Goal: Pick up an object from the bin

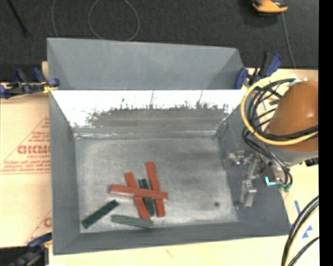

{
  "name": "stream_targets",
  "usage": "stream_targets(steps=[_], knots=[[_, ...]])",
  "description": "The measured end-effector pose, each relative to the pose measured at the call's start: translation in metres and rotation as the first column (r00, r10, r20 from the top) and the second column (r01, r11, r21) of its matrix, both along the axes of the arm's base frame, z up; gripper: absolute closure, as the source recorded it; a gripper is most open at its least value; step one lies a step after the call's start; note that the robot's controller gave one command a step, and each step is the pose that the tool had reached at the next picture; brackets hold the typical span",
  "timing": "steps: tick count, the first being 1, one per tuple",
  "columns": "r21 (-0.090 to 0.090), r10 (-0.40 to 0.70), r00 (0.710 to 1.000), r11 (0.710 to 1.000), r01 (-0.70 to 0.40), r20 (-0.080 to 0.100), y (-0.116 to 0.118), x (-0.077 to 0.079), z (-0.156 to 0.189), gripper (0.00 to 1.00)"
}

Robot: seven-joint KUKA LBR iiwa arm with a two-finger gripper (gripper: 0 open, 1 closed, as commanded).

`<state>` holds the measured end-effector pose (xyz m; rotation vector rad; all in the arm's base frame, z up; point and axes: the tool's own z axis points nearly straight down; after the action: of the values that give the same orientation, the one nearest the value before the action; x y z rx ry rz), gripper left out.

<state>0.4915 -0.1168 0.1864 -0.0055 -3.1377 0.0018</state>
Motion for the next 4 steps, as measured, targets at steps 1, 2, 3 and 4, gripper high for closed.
stream_targets(steps=[1, 2, 3, 4], knots=[[0.002, 0.312, 0.95, 0.95, -0.312, 0.009, 0.174, -0.005, 0.023, 0.0], [0.003, 0.52, 0.854, 0.854, -0.52, 0.003, 0.284, 0.007, -0.088, 0.0], [0.002, 0.327, 0.945, 0.945, -0.327, 0.016, 0.317, -0.007, -0.115, 0.0], [0.0, 0.33, 0.944, 0.944, -0.33, 0.009, 0.316, -0.009, -0.116, 1.0]])
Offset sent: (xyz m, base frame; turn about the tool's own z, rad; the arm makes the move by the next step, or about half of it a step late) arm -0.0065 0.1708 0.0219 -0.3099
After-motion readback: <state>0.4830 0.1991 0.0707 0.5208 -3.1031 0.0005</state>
